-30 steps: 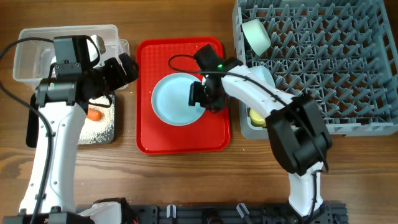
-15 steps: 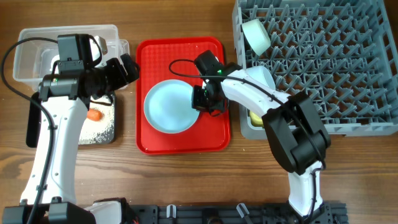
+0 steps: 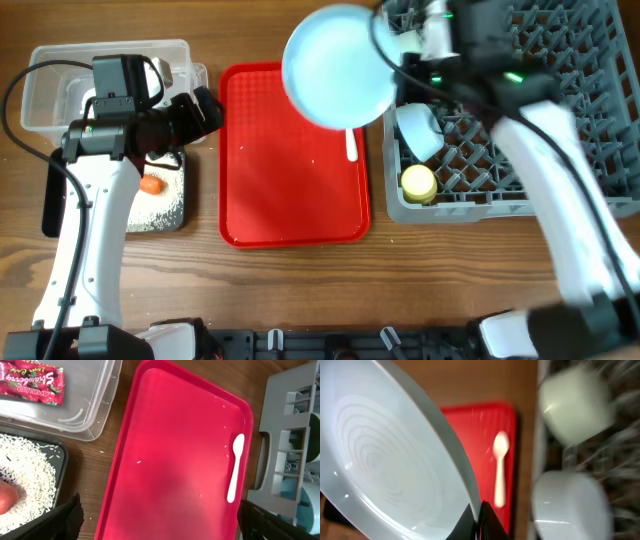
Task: Sort waste into correct bins and load items into the dishwasher rack
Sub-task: 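Lift the plate and stand it upright in the dish rack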
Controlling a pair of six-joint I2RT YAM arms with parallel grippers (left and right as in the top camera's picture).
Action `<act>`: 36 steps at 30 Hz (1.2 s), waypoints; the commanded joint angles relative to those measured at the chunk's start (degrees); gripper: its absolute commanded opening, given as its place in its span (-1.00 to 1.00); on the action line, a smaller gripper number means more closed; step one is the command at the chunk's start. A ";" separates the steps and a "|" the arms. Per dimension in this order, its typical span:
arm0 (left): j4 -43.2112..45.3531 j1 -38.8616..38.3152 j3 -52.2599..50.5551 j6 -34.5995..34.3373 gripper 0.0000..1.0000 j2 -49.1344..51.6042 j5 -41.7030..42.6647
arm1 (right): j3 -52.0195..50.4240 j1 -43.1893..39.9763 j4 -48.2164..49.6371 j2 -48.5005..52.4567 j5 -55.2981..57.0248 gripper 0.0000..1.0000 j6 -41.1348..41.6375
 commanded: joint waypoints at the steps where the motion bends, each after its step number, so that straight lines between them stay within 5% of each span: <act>1: 0.02 -0.20 0.52 1.31 1.00 0.44 0.04 | 0.87 -1.75 0.31 -6.29 19.10 -0.91 -0.81; 6: 0.02 -0.20 0.52 1.31 1.00 0.44 0.04 | -0.37 -3.10 0.57 -4.00 63.95 -0.91 7.39; 15: 0.00 -0.20 0.52 1.31 1.00 0.44 0.07 | -0.39 -3.39 2.91 16.11 73.88 -0.91 -7.58; 22: 0.02 -0.20 0.52 1.31 1.00 0.44 0.07 | -0.39 -3.39 3.56 20.11 61.07 -0.81 -7.56; 23: 0.02 -0.20 0.52 1.31 1.00 0.44 0.07 | -0.35 -3.39 3.93 19.93 60.50 0.21 -7.28; 24: 0.00 -0.20 0.52 1.31 1.00 0.44 0.04 | -0.31 -3.32 4.11 18.88 59.54 0.99 -5.46; 28: 0.02 -0.20 0.52 1.31 1.00 0.44 0.04 | 0.52 -3.19 4.15 10.60 47.34 0.99 -2.89; 31: 0.02 -0.20 0.52 1.31 1.00 0.44 0.07 | 0.57 0.76 4.35 0.87 19.34 0.99 -1.16; 34: 0.02 -0.20 0.52 1.31 1.00 0.44 0.04 | -1.29 4.87 8.72 1.57 -1.20 0.99 -1.55; 36: 0.02 -0.20 0.52 1.31 1.00 0.44 0.07 | -2.14 6.99 10.43 5.29 -2.43 1.00 -1.40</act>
